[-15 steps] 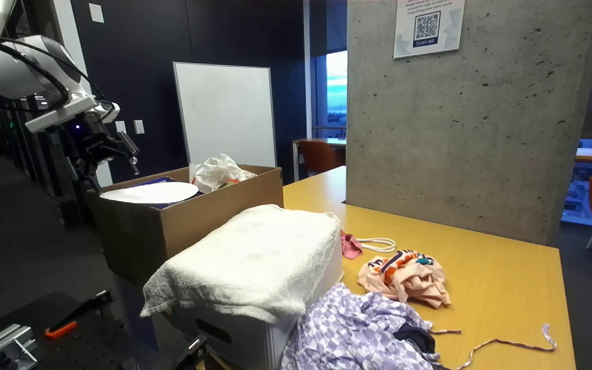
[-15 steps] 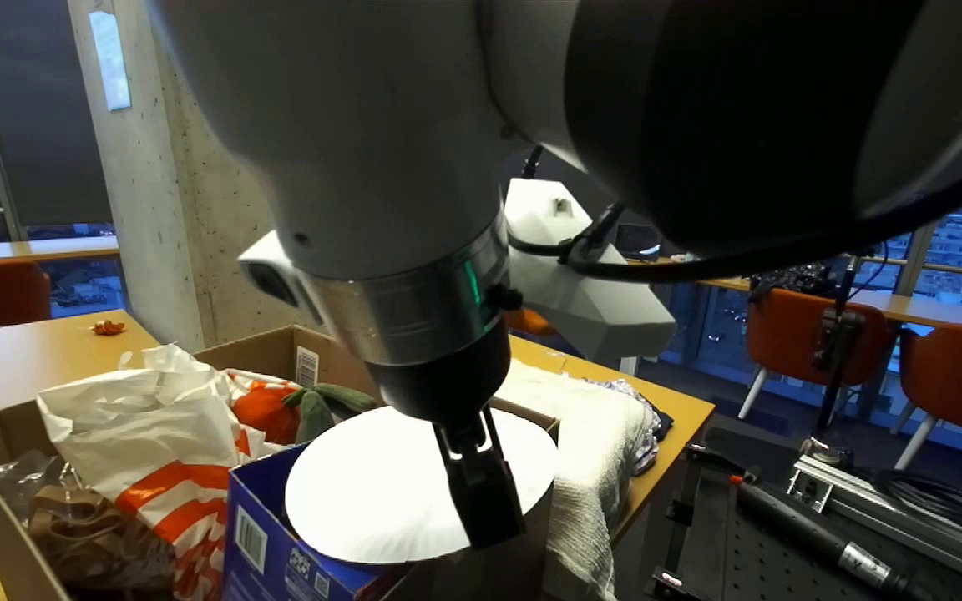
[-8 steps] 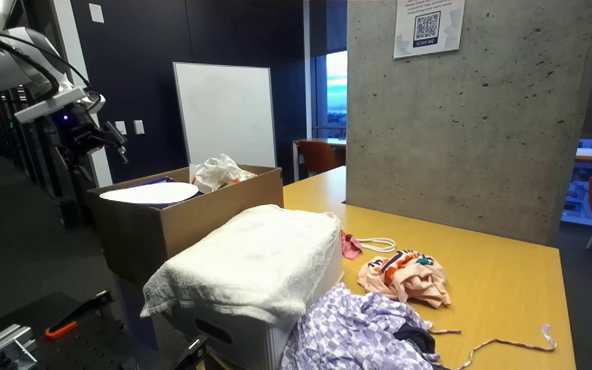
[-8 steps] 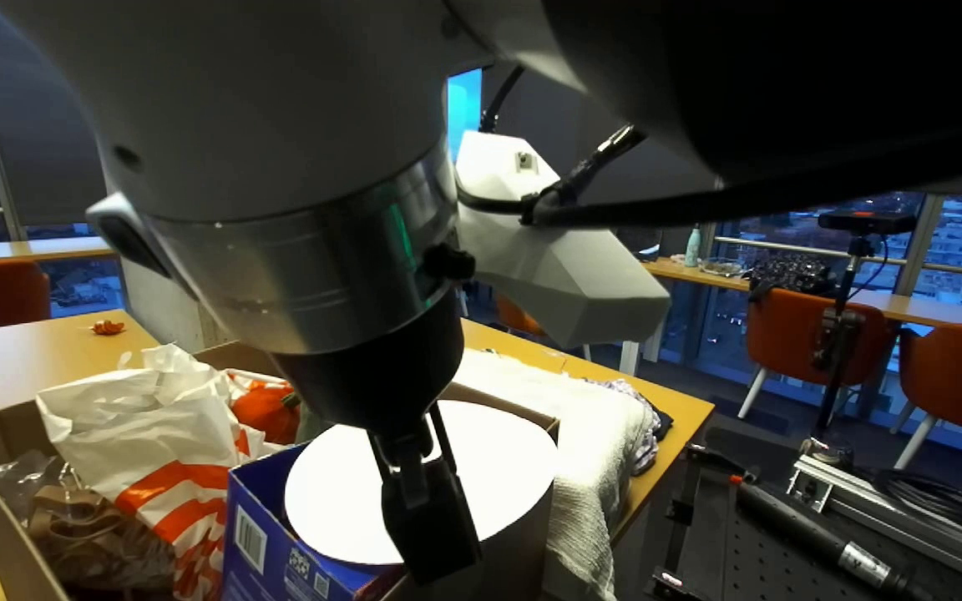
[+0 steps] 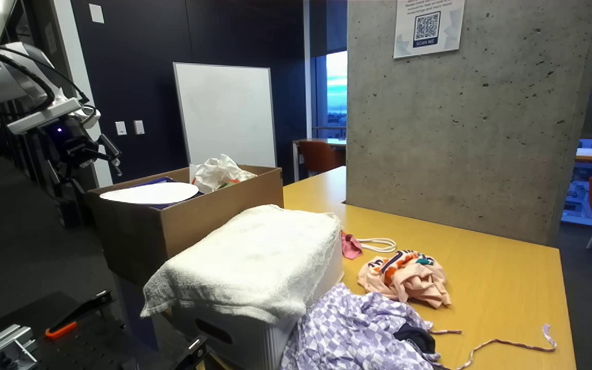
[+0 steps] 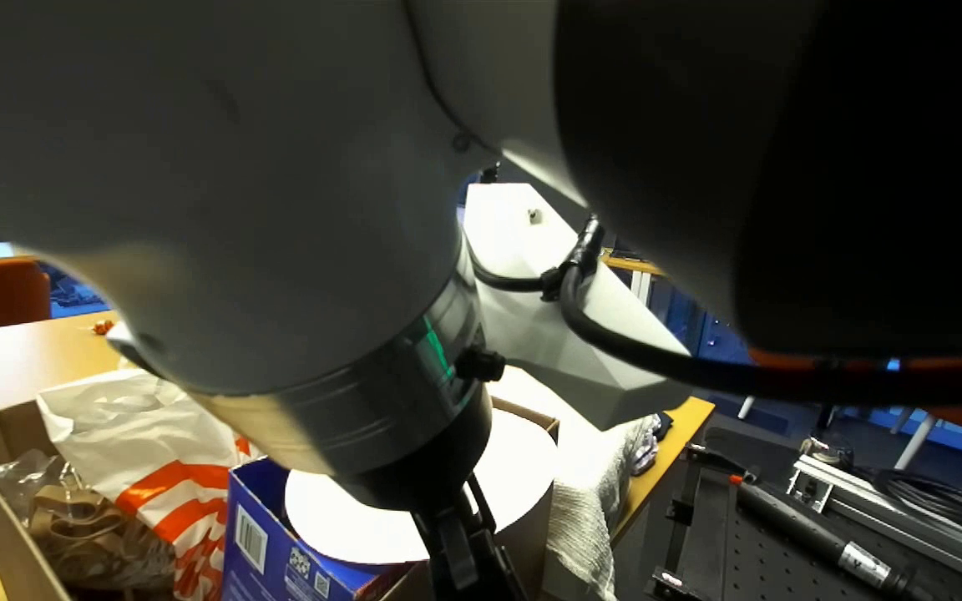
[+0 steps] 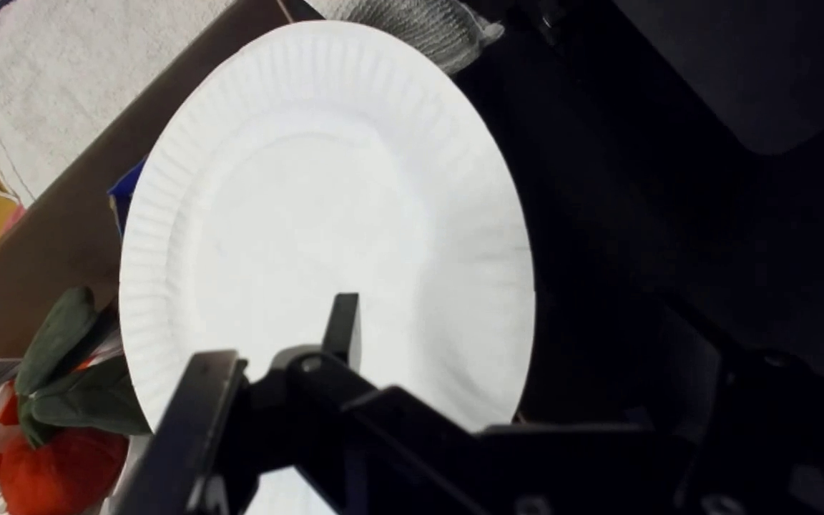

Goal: Remove the paper plate from the box and place it on top of the white storage container then put the radish on the plate.

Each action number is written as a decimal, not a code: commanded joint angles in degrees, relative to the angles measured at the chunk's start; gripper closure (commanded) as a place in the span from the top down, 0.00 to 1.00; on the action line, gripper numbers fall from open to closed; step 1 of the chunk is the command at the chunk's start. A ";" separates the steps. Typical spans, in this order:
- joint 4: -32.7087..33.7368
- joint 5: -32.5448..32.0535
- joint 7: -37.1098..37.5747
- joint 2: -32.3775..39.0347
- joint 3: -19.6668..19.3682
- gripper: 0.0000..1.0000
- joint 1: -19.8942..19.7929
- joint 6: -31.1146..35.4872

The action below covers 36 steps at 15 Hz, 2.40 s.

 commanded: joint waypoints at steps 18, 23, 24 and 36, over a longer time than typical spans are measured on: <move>4.39 -4.09 -3.83 2.79 -3.53 0.44 1.78 -7.43; 4.48 -3.78 -4.06 2.68 -3.40 0.06 1.66 -7.93; 4.53 -3.84 -4.16 2.39 -3.43 0.01 1.66 -8.24; 5.10 -13.46 -4.42 -1.86 -4.63 0.00 -0.09 -16.88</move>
